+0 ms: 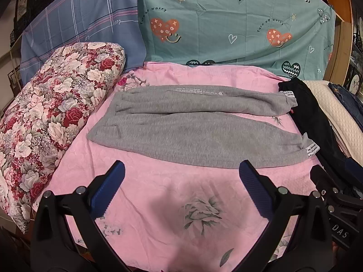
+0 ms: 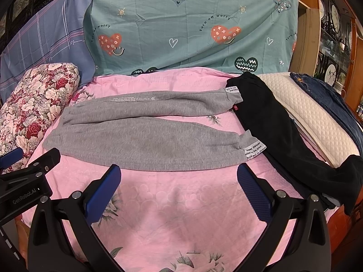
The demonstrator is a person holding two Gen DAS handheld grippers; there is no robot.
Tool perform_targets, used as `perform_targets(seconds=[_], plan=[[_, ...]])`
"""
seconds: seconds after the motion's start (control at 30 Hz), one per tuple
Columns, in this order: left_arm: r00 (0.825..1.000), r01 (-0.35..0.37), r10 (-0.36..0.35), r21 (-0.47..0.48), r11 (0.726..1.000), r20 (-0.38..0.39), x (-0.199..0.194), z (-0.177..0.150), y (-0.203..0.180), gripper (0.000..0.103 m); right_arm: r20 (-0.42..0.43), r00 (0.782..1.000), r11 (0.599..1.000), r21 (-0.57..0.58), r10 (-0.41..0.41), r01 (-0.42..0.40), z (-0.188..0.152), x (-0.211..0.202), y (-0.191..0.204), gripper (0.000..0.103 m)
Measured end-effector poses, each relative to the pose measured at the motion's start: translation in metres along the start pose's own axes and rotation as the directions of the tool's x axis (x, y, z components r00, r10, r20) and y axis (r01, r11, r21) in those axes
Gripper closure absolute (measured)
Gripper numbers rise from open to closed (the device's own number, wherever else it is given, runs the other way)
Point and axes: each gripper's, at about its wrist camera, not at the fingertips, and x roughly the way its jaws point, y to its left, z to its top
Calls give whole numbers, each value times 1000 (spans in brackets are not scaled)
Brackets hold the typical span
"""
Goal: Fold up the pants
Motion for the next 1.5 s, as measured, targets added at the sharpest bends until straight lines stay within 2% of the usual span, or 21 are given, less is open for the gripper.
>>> perform_targets(seconds=[1.27, 1.4, 1.5], plan=[[1000, 3, -3, 0, 1000, -16, 7, -7, 5, 2, -2, 1000, 1000, -1, -1, 1, 0, 1, 0, 1], [998, 15, -14, 4, 1000, -69, 21, -9, 5, 2, -13, 1000, 1000, -1, -5, 5, -2, 6, -4, 1], [982, 47, -55, -44, 998, -182, 51, -14, 17, 2, -38, 999, 999, 6, -34, 35, -8, 19, -15, 1]])
